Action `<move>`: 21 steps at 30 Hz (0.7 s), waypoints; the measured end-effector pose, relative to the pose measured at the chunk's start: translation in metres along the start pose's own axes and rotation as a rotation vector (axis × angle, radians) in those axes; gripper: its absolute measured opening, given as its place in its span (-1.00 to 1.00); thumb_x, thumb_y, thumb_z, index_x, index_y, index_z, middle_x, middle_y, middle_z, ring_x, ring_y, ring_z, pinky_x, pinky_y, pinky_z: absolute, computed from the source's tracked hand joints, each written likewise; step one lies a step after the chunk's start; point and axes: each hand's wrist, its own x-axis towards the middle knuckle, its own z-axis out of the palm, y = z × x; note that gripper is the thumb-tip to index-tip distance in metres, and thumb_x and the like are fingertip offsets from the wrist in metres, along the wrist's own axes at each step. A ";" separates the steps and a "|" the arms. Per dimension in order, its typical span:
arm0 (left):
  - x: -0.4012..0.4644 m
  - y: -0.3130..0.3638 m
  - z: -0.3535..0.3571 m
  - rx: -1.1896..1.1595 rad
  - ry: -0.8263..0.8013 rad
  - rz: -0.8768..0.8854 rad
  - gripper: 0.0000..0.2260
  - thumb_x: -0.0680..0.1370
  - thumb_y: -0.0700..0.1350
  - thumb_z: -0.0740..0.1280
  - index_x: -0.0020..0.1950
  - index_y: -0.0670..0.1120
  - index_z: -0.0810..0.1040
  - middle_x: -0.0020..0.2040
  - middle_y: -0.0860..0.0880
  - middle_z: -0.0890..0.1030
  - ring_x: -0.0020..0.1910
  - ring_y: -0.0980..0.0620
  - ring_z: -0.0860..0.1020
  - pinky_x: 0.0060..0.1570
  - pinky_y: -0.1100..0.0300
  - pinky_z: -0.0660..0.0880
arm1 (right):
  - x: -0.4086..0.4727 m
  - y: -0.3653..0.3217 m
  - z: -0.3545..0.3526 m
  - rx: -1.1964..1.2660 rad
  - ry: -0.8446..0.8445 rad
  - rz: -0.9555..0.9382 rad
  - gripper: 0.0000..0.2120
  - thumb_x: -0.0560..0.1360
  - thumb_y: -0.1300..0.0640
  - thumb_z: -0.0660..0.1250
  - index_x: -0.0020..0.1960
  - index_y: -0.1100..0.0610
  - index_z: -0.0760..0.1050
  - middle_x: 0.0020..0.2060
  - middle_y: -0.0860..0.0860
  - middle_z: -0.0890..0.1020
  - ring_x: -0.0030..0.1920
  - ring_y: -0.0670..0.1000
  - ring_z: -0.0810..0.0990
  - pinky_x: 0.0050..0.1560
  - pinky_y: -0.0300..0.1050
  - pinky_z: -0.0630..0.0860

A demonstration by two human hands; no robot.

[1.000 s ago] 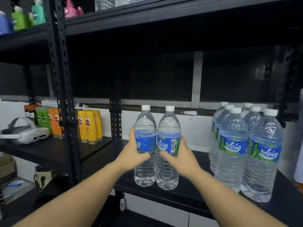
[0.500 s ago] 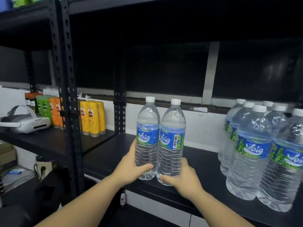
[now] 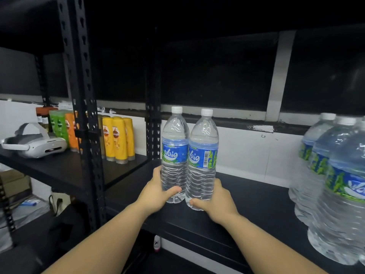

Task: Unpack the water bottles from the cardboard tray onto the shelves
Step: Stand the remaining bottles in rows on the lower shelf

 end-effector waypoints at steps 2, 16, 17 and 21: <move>0.014 -0.007 0.000 -0.005 0.001 -0.019 -0.19 0.52 0.12 0.53 0.59 0.13 0.09 0.32 0.18 0.57 0.28 0.10 0.58 0.30 0.07 0.50 | 0.015 0.002 0.006 0.010 0.008 -0.027 -0.34 0.25 -0.08 0.67 0.20 -0.09 0.37 -0.03 -0.26 0.62 -0.03 -0.21 0.60 -0.09 -0.35 0.46; 0.118 -0.043 0.015 -0.076 0.011 -0.044 -0.18 0.55 0.01 0.52 0.63 0.05 0.05 0.33 0.18 0.52 0.34 0.11 0.52 0.30 0.19 0.38 | 0.129 0.023 0.031 0.006 0.003 -0.022 -0.33 0.28 -0.03 0.68 0.22 -0.04 0.36 0.04 -0.17 0.63 0.01 -0.13 0.61 -0.15 -0.40 0.41; 0.124 -0.045 0.016 -0.080 0.008 -0.046 -0.18 0.56 0.01 0.51 0.64 0.05 0.04 0.34 0.18 0.51 0.35 0.11 0.50 0.29 0.20 0.36 | 0.134 0.026 0.034 0.009 0.011 -0.016 -0.35 0.28 -0.02 0.67 0.21 -0.04 0.37 0.04 -0.16 0.63 0.01 -0.12 0.62 -0.16 -0.39 0.42; 0.141 -0.057 0.023 -0.107 0.010 -0.025 -0.19 0.59 -0.01 0.48 0.66 0.04 0.01 0.40 0.18 0.46 0.39 0.14 0.47 0.32 0.23 0.32 | 0.147 0.038 0.041 0.013 0.030 -0.011 -0.39 0.30 -0.05 0.65 0.19 -0.07 0.38 -0.03 -0.23 0.59 -0.03 -0.14 0.58 -0.14 -0.28 0.45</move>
